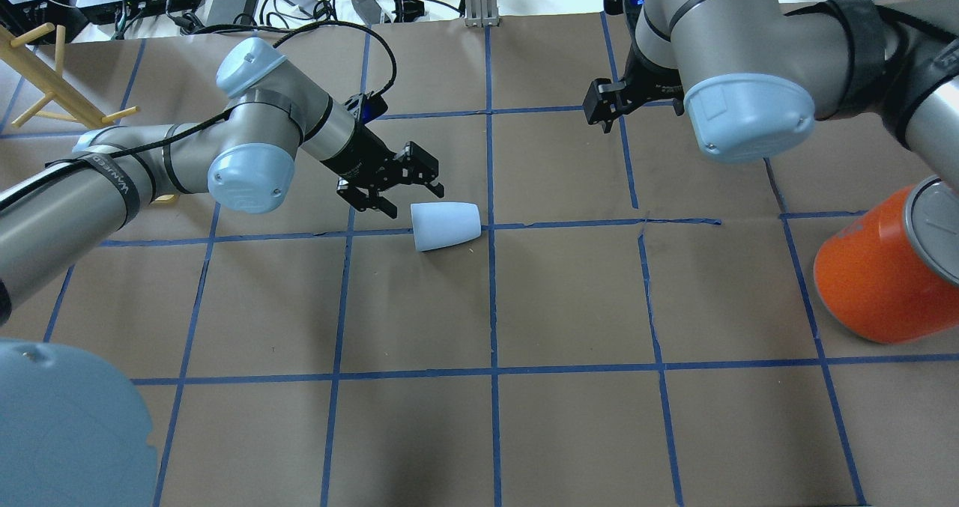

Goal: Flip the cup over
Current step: 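Raise the right gripper away while the left gripper reaches to the lying cup, then grasp the lying white cup's rim with the left gripper and lift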

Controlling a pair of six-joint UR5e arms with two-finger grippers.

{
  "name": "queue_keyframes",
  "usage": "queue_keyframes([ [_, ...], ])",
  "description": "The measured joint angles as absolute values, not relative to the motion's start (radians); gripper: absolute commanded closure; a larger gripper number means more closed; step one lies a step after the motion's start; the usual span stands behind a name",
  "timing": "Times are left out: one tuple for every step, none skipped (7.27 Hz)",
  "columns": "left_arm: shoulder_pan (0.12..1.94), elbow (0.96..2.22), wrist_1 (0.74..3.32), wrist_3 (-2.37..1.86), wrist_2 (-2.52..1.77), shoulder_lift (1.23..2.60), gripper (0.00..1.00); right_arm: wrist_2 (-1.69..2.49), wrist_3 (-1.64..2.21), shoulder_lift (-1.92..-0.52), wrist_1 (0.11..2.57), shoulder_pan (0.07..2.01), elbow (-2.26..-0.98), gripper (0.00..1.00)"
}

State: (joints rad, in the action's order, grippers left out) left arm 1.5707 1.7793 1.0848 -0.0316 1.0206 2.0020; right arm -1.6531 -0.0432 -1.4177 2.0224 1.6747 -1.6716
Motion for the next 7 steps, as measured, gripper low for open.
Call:
queue_keyframes([
  [1.569, 1.782, 1.079, -0.038, 0.986, 2.02, 0.28, -1.654, -0.009, -1.418, 2.012, 1.673, -1.673, 0.0],
  [1.571, 1.79, 1.065, -0.05, 0.959, 2.028, 0.64, -1.656, 0.006, -1.418, 1.994, 1.669, -1.676, 0.0],
  [1.57, 1.804, 1.048, -0.063, 0.908, 2.03, 1.0, -1.657, 0.006, -1.435, 1.965, 1.665, -1.673, 0.0],
  [1.568, 1.813, 1.04, -0.073, 0.845, 2.026, 1.0, -1.655, 0.006, -1.496, 1.903, 1.664, -1.673, 0.0],
  [1.567, 1.813, 1.037, -0.084, 0.817, 2.016, 1.0, -1.658, 0.011, -1.585, 1.797, 1.662, -1.682, 0.0],
  [1.567, 1.811, 1.031, -0.105, 0.807, 2.003, 1.0, -1.657, 0.017, -1.637, 1.704, 1.662, -1.69, 0.0],
  [1.567, 1.808, 1.013, -0.143, 0.809, 1.987, 1.0, -1.65, 0.029, -1.641, 1.665, 1.663, -1.698, 0.0],
])
